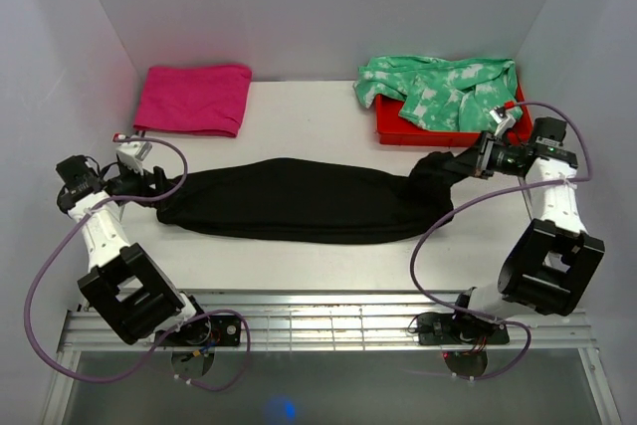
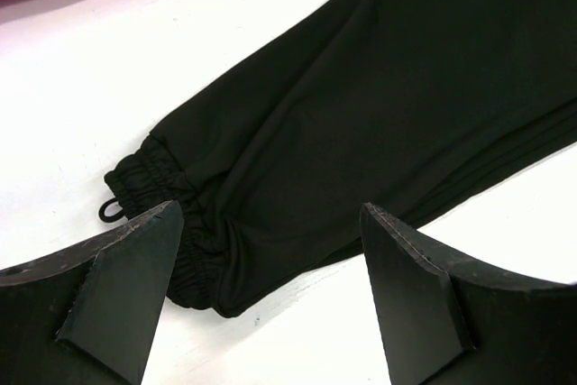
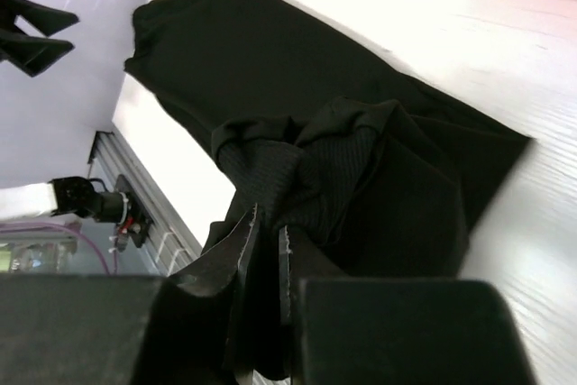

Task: Fold and stack the trousers
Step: Fold the trousers

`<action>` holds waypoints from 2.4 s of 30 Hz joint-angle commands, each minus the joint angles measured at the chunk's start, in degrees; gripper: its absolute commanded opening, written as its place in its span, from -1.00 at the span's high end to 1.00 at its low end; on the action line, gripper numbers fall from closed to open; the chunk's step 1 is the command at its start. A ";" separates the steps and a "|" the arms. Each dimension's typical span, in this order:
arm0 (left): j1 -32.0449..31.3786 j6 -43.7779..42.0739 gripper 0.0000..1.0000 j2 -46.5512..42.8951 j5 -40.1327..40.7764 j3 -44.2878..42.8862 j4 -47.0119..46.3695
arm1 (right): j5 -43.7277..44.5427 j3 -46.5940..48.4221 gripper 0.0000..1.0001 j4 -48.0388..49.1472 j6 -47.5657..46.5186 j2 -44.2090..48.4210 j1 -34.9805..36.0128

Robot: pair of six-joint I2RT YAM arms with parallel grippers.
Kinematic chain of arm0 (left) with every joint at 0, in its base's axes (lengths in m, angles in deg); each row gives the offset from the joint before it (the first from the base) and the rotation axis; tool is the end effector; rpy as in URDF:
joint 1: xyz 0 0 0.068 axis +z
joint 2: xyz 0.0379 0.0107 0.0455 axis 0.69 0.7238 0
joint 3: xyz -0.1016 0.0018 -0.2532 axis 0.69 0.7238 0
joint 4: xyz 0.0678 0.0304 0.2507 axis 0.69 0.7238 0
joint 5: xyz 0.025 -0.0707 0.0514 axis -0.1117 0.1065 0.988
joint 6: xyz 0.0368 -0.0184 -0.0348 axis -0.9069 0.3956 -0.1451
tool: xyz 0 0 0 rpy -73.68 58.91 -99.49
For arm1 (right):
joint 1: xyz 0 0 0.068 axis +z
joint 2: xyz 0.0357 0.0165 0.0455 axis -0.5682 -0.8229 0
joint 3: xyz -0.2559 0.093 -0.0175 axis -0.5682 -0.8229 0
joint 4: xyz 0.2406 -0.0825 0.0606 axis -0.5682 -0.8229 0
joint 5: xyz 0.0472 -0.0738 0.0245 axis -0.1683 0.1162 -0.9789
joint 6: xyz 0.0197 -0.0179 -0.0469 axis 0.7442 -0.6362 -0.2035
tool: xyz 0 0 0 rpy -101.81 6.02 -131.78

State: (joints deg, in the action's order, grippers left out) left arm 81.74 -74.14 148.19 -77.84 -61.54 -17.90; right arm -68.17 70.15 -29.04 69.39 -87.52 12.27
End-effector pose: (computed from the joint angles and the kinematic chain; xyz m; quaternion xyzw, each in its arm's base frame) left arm 0.2143 0.1297 0.2744 0.1919 0.8321 -0.1906 0.4842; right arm 0.2807 -0.0814 0.2837 -0.0762 0.8313 0.4027 0.3754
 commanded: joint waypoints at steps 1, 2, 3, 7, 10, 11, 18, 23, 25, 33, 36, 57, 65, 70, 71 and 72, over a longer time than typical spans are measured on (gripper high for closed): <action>-0.31 0.36 -0.81 -2.49 -2.12 0.63 0.52 | -1.77 -4.09 0.85 23.20 22.54 3.74 6.85; -0.23 0.27 -0.81 -2.41 -1.95 0.71 0.52 | -0.03 -6.19 0.85 26.72 25.62 4.09 8.53; -0.23 0.27 -0.81 -2.41 -1.86 0.89 0.52 | 0.95 -7.08 0.85 33.02 31.30 4.44 10.38; -0.31 0.97 -0.81 -1.88 -2.03 1.24 0.44 | 7.01 -9.63 0.85 44.58 42.15 2.96 20.91; -0.23 2.02 -0.81 -0.91 -2.12 1.86 0.26 | 11.58 -11.12 0.85 52.64 48.99 0.06 28.29; -0.23 2.29 -0.81 -0.83 -1.86 1.95 0.17 | 12.89 -11.48 0.85 55.12 50.68 -0.82 29.89; -0.23 2.73 -0.81 0.05 -1.68 2.82 -0.35 | 21.07 -9.29 0.85 62.97 54.13 -10.65 42.73; -0.23 3.34 -0.81 0.23 -2.82 4.05 -0.62 | 29.15 -5.95 0.85 64.54 52.37 -16.46 50.29; -0.23 3.52 -0.80 0.23 -3.00 4.41 -0.88 | 30.65 -5.33 0.85 65.78 52.11 -18.31 53.01; -0.23 3.08 -0.81 -0.30 -3.17 5.02 -0.88 | 37.69 0.38 0.85 59.10 47.80 -20.51 58.12; -0.23 3.34 -0.81 0.58 -2.74 5.11 -0.79 | 39.27 3.37 0.85 57.70 48.06 -22.09 58.21; -0.49 -2.10 -0.87 -1.00 -7.73 2.65 6.14 | 30.94 7.94 -0.80 60.50 44.81 -26.59 63.40; -11.11 -1.95 -0.82 -4.60 -11.26 -1.21 7.13 | 4.17 5.57 -0.87 73.42 54.64 -19.73 53.21; -28.91 12.73 -0.76 -4.87 0.23 0.36 -9.20 | 4.55 -2.33 -0.80 60.83 49.07 -13.14 42.67; -31.92 14.31 -0.75 -4.17 4.43 0.36 -13.41 | 7.95 -4.08 -0.80 54.94 45.20 -10.78 41.00; -34.65 17.64 -0.70 -3.21 7.08 -0.25 -15.54 | 9.20 -5.84 -0.80 48.79 39.51 -9.37 37.50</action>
State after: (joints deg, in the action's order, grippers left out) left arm 53.46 -66.20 144.85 -78.62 -61.15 -22.20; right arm -59.08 68.35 34.50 118.69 -100.64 54.78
